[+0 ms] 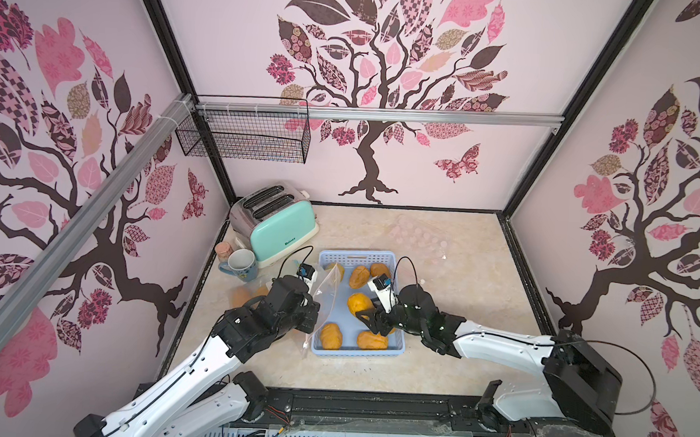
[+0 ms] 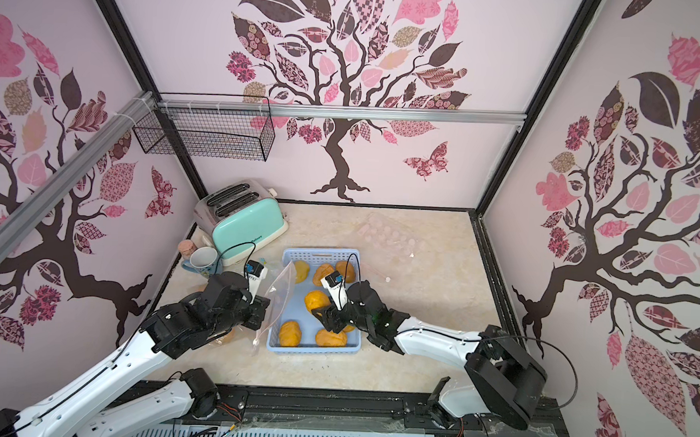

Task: Put the potatoes into a zipper bag and zip it
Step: Pick up the potato from the basket, then place the potato into the zipper food storage bag.

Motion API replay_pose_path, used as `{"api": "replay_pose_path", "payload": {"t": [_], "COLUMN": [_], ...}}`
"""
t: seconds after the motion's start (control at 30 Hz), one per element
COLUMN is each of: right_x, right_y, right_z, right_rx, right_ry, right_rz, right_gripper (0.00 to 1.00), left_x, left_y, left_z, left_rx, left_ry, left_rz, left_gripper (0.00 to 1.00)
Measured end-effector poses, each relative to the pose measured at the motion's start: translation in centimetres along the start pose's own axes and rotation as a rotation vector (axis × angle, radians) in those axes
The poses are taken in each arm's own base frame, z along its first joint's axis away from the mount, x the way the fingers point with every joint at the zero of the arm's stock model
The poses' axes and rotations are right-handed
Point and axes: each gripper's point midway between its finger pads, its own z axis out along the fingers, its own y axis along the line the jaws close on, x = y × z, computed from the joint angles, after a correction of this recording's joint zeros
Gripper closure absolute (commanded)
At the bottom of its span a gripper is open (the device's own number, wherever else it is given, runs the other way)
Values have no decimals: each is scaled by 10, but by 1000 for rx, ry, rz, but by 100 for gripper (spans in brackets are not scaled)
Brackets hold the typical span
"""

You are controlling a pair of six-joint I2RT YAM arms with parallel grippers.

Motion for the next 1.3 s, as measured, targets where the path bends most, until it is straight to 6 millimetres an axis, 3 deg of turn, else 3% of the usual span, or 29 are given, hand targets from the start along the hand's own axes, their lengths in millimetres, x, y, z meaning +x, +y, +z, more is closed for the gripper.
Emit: {"api": "replay_pose_path", "payload": {"t": [0.13,0.37,0.57,0.97,1.3], "right_x": [-24,-56,-86,-100,-69], "right_y": [10,23,39,46,29], "right_z": [-22,-60,-84,-41,-10], "right_rx": [-29,-61,-128,-236,-173], "right_ry": [-126,-301,-419,-364,-264], "right_rz": [-25,-50,-21,202,261], "right_gripper": [51,50,50,51,51], "left_x": [1,-41,-45,-38,-42], "left_y": [-10,-38,-48,-53,-53], "left_z": [15,22,26,27,19], "left_rx": [20,99,144,186,193], "left_ry": [79,81,78,81,43], "left_rz": [10,27,36,34,30], "left_gripper": [100,100,100,100,100]}}
